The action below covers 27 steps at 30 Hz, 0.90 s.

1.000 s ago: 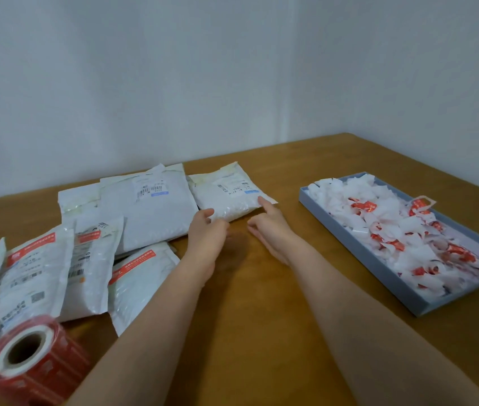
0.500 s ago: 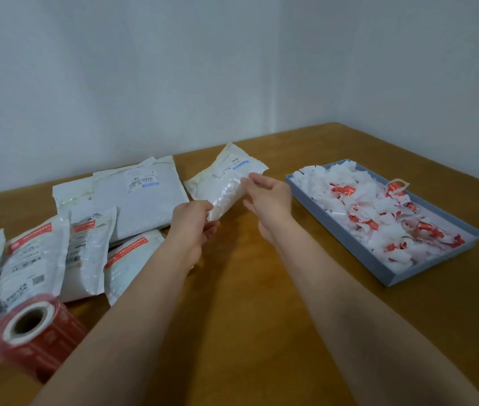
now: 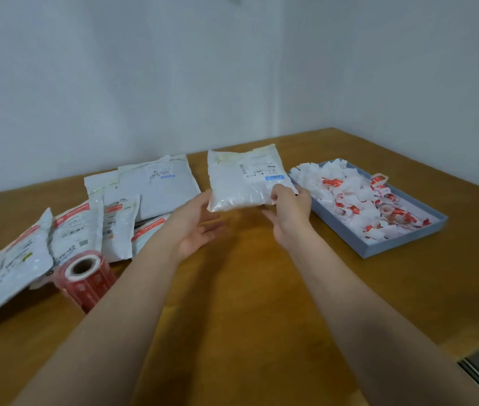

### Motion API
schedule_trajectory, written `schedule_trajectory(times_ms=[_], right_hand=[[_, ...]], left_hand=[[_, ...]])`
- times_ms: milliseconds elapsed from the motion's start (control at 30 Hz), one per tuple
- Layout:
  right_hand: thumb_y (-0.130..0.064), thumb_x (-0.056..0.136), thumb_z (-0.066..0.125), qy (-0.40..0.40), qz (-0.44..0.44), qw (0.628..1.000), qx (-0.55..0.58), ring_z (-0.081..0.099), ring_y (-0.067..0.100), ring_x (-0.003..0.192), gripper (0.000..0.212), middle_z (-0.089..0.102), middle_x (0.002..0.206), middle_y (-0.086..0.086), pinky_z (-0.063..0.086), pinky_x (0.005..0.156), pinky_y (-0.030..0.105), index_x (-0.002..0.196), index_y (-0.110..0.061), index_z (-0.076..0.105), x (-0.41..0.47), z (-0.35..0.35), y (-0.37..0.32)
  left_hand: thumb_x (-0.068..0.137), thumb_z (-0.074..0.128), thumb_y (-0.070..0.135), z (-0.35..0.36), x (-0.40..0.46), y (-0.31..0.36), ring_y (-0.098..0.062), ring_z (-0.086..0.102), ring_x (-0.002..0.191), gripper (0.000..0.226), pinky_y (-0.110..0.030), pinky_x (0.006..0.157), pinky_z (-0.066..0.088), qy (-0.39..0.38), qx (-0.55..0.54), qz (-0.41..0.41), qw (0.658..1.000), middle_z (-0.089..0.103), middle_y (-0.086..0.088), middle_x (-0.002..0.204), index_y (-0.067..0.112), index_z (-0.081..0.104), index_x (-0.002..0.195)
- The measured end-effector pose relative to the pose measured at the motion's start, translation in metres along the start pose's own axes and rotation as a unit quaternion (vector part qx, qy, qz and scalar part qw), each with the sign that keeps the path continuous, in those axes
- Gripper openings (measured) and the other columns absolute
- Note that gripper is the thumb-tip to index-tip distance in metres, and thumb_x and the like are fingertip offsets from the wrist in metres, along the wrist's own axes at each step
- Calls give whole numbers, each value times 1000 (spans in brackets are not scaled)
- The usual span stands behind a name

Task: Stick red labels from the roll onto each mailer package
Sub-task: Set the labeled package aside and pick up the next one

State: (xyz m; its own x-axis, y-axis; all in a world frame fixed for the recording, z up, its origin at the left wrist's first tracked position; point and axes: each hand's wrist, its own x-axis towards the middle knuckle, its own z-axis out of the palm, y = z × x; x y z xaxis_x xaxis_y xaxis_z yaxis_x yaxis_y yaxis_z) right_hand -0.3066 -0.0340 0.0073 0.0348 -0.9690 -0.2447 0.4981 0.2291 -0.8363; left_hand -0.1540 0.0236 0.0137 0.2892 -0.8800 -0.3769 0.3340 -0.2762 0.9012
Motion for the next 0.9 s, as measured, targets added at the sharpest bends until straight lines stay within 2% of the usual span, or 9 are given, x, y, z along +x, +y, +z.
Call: schedule_trajectory(times_ms=[133, 233, 300, 367, 500, 567, 633, 767, 900], right_hand=[[12, 80, 47, -58, 42, 996, -58, 58, 22, 97, 46, 58, 110, 6, 56, 86, 43, 121, -10, 45, -14, -13, 3], [13, 76, 43, -99, 77, 985, -116, 56, 28, 106, 33, 59, 113, 12, 52, 94, 48, 103, -3, 50, -22, -22, 4], [10, 75, 43, -114, 81, 969, -205, 57, 29, 108, 27, 60, 112, 12, 52, 94, 47, 98, -1, 53, -27, -30, 3], [3, 74, 46, -127, 69, 950, -277, 60, 26, 106, 34, 64, 114, 10, 53, 91, 44, 105, 0, 60, -30, -39, 0], [-13, 90, 53, -144, 31, 944, -297, 62, 15, 85, 21, 66, 89, 1, 53, 84, 38, 107, -10, 65, -35, -47, -8], [-27, 92, 59, -157, 29, 940, -301, 64, 13, 89, 26, 69, 96, -1, 53, 73, 31, 114, -13, 62, -36, -48, -8], [-37, 91, 62, -155, 23, 936, -317, 64, 13, 98, 49, 66, 114, -2, 53, 76, 32, 134, -18, 47, -34, -48, -4], [-28, 92, 63, -150, 15, 933, -326, 69, 19, 96, 57, 65, 119, 2, 58, 82, 43, 142, -23, 35, -39, -46, 2], [-20, 93, 62, -159, 35, 917, -364, 71, 21, 89, 55, 65, 117, 3, 60, 74, 44, 141, -28, 35, -50, -45, 1]], left_hand=[[95, 58, 35, -6, -14, -2, -24, 66, 100, 28, -37, 78, 57, 9, -16, 30, 999, 67, -7, 112, 16, 59, 116], [95, 59, 11, -12, -24, -8, -25, 64, 100, 9, -41, 90, 53, 37, -13, 59, 997, 67, -9, 113, 12, 60, 104], [93, 57, -1, -19, -29, -14, -24, 65, 99, 21, -38, 80, 55, 27, -5, 71, 997, 67, -9, 116, 9, 60, 112], [92, 58, -2, -28, -35, -19, -24, 66, 101, 30, -35, 74, 55, 20, 1, 77, 997, 67, -8, 117, 8, 59, 120], [88, 64, 0, -40, -44, -26, -28, 62, 111, 39, -48, 97, 49, 1, 20, 47, 999, 66, -8, 121, 8, 58, 126], [86, 65, 0, -42, -52, -30, -28, 63, 109, 41, -48, 95, 50, -18, 40, 32, 999, 67, -10, 120, 8, 59, 125], [83, 67, -1, -43, -60, -32, -29, 65, 107, 40, -47, 90, 53, -36, 53, 15, 998, 69, -9, 118, 10, 61, 121], [80, 70, 1, -46, -79, -36, -27, 68, 104, 41, -43, 79, 57, -100, 98, -21, 990, 71, -8, 113, 9, 62, 120], [83, 72, 20, -54, -83, -40, -29, 60, 116, 57, -50, 99, 48, -43, 67, -17, 997, 65, -7, 125, 12, 49, 134]])
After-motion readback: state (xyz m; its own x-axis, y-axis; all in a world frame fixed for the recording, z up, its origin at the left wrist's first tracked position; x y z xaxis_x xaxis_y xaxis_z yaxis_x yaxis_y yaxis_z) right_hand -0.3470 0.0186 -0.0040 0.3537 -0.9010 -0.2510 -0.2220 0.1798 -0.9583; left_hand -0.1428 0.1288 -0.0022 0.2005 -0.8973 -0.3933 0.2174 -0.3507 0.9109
